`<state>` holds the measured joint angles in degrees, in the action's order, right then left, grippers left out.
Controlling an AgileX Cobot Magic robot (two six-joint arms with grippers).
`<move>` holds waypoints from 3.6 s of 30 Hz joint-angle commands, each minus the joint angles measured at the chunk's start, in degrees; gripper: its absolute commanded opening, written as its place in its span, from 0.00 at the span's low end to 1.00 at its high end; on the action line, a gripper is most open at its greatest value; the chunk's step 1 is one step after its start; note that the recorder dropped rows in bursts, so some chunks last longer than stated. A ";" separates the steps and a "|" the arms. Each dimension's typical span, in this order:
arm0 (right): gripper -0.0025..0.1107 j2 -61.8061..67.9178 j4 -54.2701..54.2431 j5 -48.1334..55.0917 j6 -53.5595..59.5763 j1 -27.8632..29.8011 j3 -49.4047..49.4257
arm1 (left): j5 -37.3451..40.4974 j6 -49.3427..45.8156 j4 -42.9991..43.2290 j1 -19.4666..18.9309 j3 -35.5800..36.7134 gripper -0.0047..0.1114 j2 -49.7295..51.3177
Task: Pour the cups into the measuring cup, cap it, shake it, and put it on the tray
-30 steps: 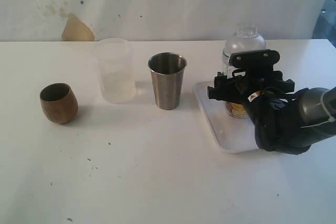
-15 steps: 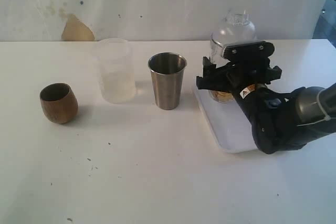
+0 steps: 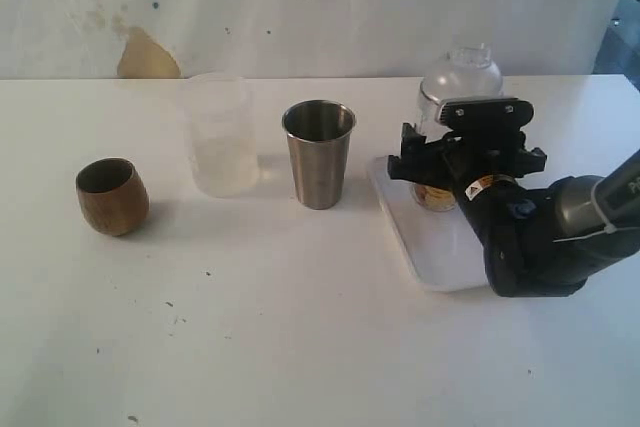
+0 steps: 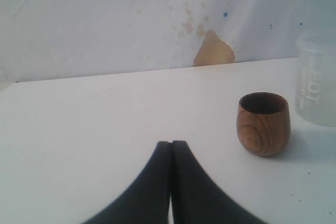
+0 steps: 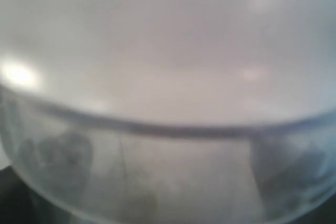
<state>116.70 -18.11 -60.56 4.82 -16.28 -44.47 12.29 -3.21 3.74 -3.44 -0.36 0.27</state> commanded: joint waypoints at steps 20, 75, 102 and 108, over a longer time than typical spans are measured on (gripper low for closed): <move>0.75 -0.32 2.73 2.96 1.38 0.37 -0.73 | -0.64 0.08 0.43 -0.08 0.36 0.04 -0.27; 0.79 -7.78 -0.29 1.20 6.98 0.37 -0.06 | -0.64 0.08 0.43 -0.08 0.36 0.04 -0.27; 0.86 -11.40 -3.69 11.49 5.60 0.37 -0.06 | -0.64 0.08 0.43 -0.08 0.36 0.04 -0.27; 0.95 -11.32 -2.21 12.72 9.56 0.37 -0.06 | -0.64 0.08 0.43 -0.08 0.36 0.04 -0.27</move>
<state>105.85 -20.46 -47.91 13.12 -16.28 -44.60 12.29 -3.21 3.74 -3.44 -0.36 0.27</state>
